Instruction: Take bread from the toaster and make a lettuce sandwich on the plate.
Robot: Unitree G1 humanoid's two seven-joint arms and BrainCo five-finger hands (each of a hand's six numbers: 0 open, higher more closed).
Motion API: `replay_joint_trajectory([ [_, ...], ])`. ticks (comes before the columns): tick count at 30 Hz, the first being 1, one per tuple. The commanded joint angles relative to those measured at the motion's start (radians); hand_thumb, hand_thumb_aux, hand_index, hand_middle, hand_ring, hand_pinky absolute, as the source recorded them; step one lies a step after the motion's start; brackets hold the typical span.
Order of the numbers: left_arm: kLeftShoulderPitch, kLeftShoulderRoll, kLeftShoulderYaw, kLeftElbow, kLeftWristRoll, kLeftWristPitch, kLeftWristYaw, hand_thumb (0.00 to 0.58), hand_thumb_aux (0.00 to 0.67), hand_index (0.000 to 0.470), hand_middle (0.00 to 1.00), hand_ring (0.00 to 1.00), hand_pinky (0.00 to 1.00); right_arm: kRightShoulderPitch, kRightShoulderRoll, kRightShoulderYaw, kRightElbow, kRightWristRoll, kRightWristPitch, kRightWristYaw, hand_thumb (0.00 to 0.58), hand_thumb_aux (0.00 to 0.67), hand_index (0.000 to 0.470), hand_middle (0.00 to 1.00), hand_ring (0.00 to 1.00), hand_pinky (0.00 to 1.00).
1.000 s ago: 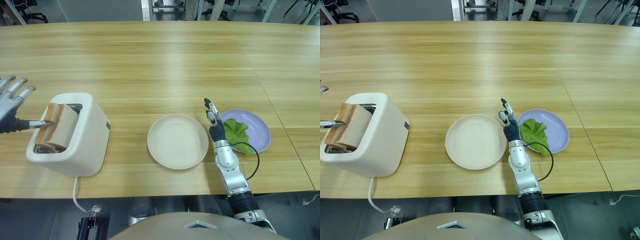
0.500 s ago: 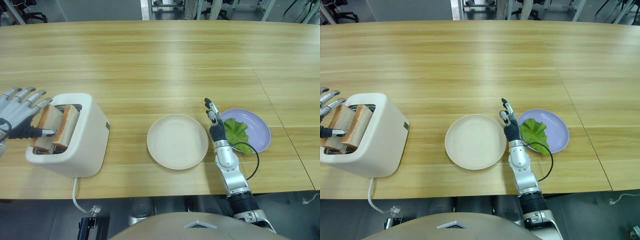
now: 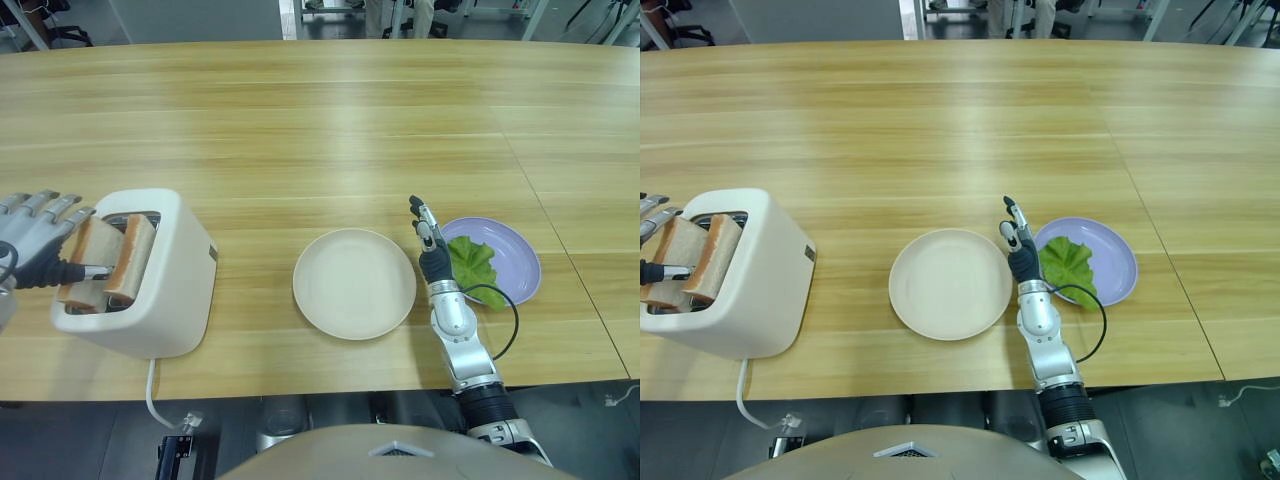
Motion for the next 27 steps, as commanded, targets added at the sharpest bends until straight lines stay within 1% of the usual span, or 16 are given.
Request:
replay_joint_trajectory([
  [1,-0.005,-0.055,-0.007,-0.039,-0.039,0.059,-0.071,0.0,0.0,0.0,0.0,0.0,0.0,-0.001,-0.002,-0.008,0.017,-0.006,-0.004,-0.006,0.0,0.0,0.0,0.0,0.0,0.0],
  [5,-0.035,-0.103,-0.01,-0.074,-0.05,0.111,-0.089,0.0,0.0,0.0,0.0,0.0,0.0,0.0,-0.002,-0.007,0.017,-0.01,-0.006,-0.009,0.0,0.0,0.0,0.0,0.0,0.0],
  [11,-0.08,-0.123,-0.027,-0.083,-0.01,0.159,-0.069,0.0,0.0,0.0,0.0,0.0,0.0,0.0,-0.001,-0.003,0.021,-0.013,-0.01,-0.014,0.0,0.0,0.0,0.0,0.0,0.0],
  [13,-0.086,-0.118,-0.026,-0.08,0.008,0.169,-0.063,0.0,0.0,0.0,0.0,0.0,0.0,-0.001,0.0,-0.002,0.023,-0.013,-0.011,-0.014,0.0,0.0,0.0,0.0,0.0,0.0],
  [17,-0.073,-0.116,-0.041,-0.086,-0.015,0.164,-0.112,0.0,0.0,0.0,0.0,0.0,0.0,-0.002,-0.002,-0.004,0.027,-0.014,-0.014,-0.017,0.0,0.0,0.0,0.0,0.0,0.0],
  [18,-0.071,-0.12,-0.049,-0.093,-0.023,0.162,-0.123,0.357,0.255,0.175,0.0,0.0,0.0,-0.001,-0.001,-0.004,0.03,-0.015,-0.016,-0.019,0.0,0.0,0.0,0.0,0.0,0.0],
  [19,-0.071,-0.123,-0.055,-0.097,-0.028,0.16,-0.131,0.357,0.255,0.175,0.0,0.0,0.0,-0.001,-0.001,-0.004,0.032,-0.015,-0.017,-0.021,0.0,0.0,0.0,0.0,0.0,0.0],
  [20,-0.072,-0.126,-0.06,-0.1,-0.035,0.16,-0.136,0.484,0.397,0.272,0.0,0.0,0.0,0.0,-0.001,-0.004,0.033,-0.016,-0.017,-0.022,0.0,0.0,0.0,0.0,0.0,0.0],
  [21,-0.073,-0.129,-0.063,-0.103,-0.043,0.16,-0.141,0.573,0.599,0.411,0.0,0.0,0.0,0.0,-0.002,-0.003,0.034,-0.016,-0.018,-0.023,0.0,0.0,0.0,0.0,0.0,0.0],
  [22,-0.074,-0.134,-0.07,-0.103,-0.061,0.16,-0.152,0.58,0.67,0.46,0.0,0.0,0.0,-0.001,-0.002,-0.003,0.034,-0.017,-0.019,-0.023,0.0,0.0,0.0,0.0,0.0,0.0],
  [27,-0.061,-0.164,-0.107,-0.13,-0.144,0.157,-0.202,0.58,0.67,0.46,0.0,0.0,0.0,-0.003,-0.003,-0.003,0.038,-0.02,-0.023,-0.025,0.0,0.0,0.0,0.0,0.0,0.0],
])
